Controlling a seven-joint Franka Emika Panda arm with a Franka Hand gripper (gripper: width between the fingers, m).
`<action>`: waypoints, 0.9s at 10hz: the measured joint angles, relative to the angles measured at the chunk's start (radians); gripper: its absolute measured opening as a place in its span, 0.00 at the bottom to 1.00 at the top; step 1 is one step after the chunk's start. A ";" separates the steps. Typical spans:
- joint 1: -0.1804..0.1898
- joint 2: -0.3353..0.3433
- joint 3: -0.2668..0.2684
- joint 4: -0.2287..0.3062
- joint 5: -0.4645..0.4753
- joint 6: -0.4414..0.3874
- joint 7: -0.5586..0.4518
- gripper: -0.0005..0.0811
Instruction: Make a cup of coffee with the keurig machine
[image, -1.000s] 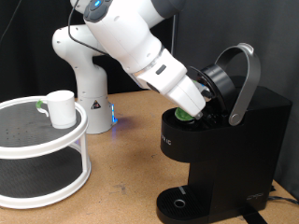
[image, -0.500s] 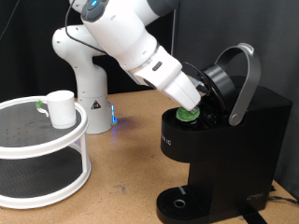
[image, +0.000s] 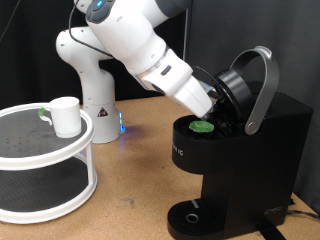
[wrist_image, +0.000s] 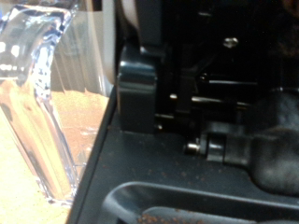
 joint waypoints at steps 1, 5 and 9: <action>0.000 -0.001 0.001 -0.003 0.016 0.032 0.002 0.99; -0.008 0.001 -0.009 0.008 0.084 0.088 0.013 0.99; -0.016 0.003 -0.022 0.018 0.083 0.068 0.000 0.99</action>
